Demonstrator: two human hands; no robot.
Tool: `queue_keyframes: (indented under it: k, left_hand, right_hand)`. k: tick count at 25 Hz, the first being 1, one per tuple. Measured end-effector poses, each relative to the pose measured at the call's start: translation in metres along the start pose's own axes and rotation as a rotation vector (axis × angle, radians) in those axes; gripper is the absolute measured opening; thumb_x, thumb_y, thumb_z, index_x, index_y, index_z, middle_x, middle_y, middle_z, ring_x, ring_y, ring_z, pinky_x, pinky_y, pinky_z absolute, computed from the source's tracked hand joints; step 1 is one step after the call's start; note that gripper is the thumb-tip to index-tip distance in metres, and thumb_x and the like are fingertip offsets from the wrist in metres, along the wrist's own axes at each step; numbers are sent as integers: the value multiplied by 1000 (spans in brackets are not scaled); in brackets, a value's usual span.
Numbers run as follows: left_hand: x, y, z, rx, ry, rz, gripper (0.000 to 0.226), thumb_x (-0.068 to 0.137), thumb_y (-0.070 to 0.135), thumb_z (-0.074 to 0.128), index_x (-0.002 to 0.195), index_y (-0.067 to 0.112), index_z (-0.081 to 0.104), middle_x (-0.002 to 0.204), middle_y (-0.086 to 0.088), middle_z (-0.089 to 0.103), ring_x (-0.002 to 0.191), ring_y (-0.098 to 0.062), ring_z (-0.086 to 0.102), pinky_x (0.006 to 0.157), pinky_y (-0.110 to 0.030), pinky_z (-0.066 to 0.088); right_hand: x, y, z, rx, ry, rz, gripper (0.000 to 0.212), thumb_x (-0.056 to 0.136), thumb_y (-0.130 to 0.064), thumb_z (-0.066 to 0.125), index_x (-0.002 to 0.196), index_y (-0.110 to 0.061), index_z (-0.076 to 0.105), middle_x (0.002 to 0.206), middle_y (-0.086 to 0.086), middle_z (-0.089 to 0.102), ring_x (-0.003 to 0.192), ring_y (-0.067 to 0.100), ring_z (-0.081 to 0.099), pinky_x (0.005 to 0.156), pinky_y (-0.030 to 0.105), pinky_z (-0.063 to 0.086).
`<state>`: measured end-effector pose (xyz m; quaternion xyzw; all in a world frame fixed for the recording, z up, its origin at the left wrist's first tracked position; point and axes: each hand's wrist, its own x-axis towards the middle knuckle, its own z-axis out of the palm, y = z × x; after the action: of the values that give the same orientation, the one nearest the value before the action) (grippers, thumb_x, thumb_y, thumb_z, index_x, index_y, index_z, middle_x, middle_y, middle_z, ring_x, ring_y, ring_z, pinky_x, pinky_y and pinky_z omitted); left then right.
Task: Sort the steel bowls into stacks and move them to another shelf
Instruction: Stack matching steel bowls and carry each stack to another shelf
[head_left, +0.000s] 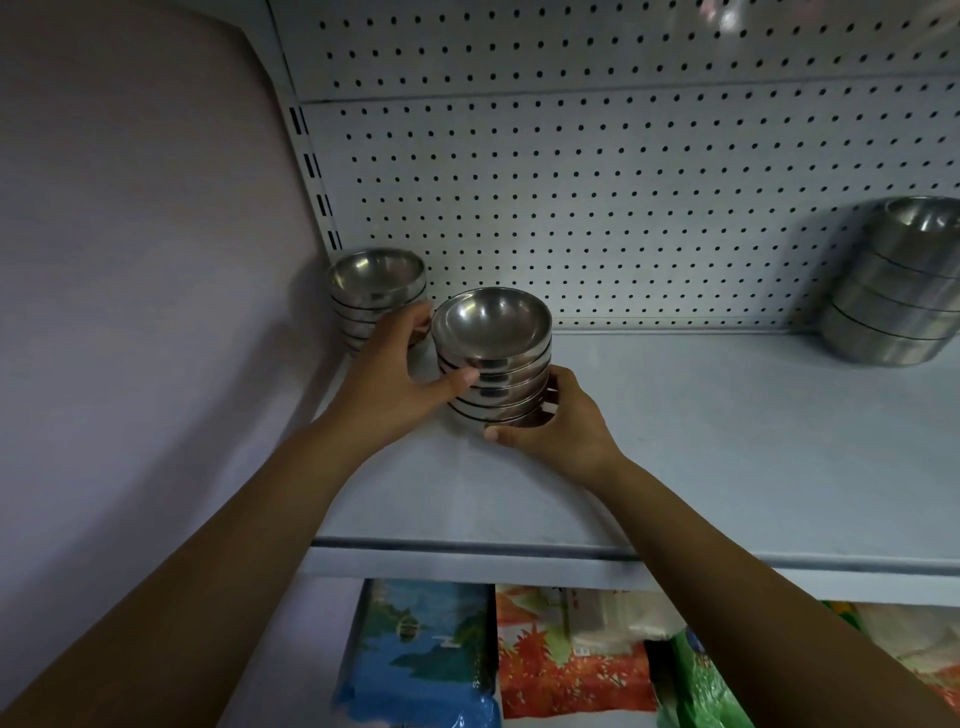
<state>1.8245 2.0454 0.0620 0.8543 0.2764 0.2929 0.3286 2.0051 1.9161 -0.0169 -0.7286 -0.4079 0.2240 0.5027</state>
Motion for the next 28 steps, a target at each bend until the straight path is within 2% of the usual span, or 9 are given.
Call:
queue_keyframes:
  k: [3,5,8,10,13,16,20,24,28]
  left_hand:
    - [16,-8,-6,223,117,202,58,84,37,82,136,22,60,137,5,56,130,-17,51,108,-34,46]
    - [28,-10,-9,361,87,274,51,87,36,80,132,18,64,137,2,59,131,-20,48,109,-36,42]
    - [42,-9,-11,533,-35,285,60,89,41,76,141,18,58,148,2,55,141,-24,40,112,-45,36]
    - [49,-12,-12,605,-95,273,69,89,41,75,149,18,50,156,1,47,147,-24,32,114,-47,30]
    - [58,-17,-14,703,-139,265,81,89,44,72,158,21,36,165,1,34,152,-24,23,118,-49,26]
    - [61,-23,-12,791,-168,232,88,93,51,65,163,20,22,171,1,20,154,-22,17,119,-46,20]
    - [65,-27,-7,822,-147,200,85,97,53,58,163,19,18,171,0,18,156,-22,11,119,-46,11]
    - [69,-30,-2,876,-141,183,83,97,56,55,163,20,19,172,1,17,158,-24,8,120,-49,7]
    - [70,-27,4,871,-137,135,82,98,57,53,163,21,18,172,3,14,158,-23,4,122,-50,2]
  right_hand:
    - [15,-3,1,-14,52,23,83,61,-35,99,127,-25,51,110,-18,61,97,0,63,77,8,51]
    - [28,-5,2,-20,83,27,63,62,-26,99,107,-29,55,96,-18,65,84,-3,66,65,4,50]
    - [49,-7,3,-53,124,45,56,60,-25,99,94,-33,56,93,-13,69,84,1,69,71,14,56]
    - [61,-10,5,-75,126,79,62,56,-34,99,102,-28,58,102,-9,69,90,6,69,79,21,57]
    - [77,-13,10,-149,137,97,89,42,-54,95,117,-19,62,115,0,65,97,10,65,81,22,56]
    - [88,-18,13,-166,148,120,80,50,-40,100,116,-12,64,113,3,67,89,8,64,69,13,49]
    - [94,-20,17,-194,147,117,90,61,-38,98,131,-8,52,123,0,45,104,14,53,83,24,45]
    - [105,-19,17,-214,151,98,94,58,-43,98,132,-9,52,126,3,53,109,17,57,85,29,51]
    - [107,-19,11,-241,111,84,91,60,-40,97,133,-11,51,122,0,56,104,15,56,83,27,49]
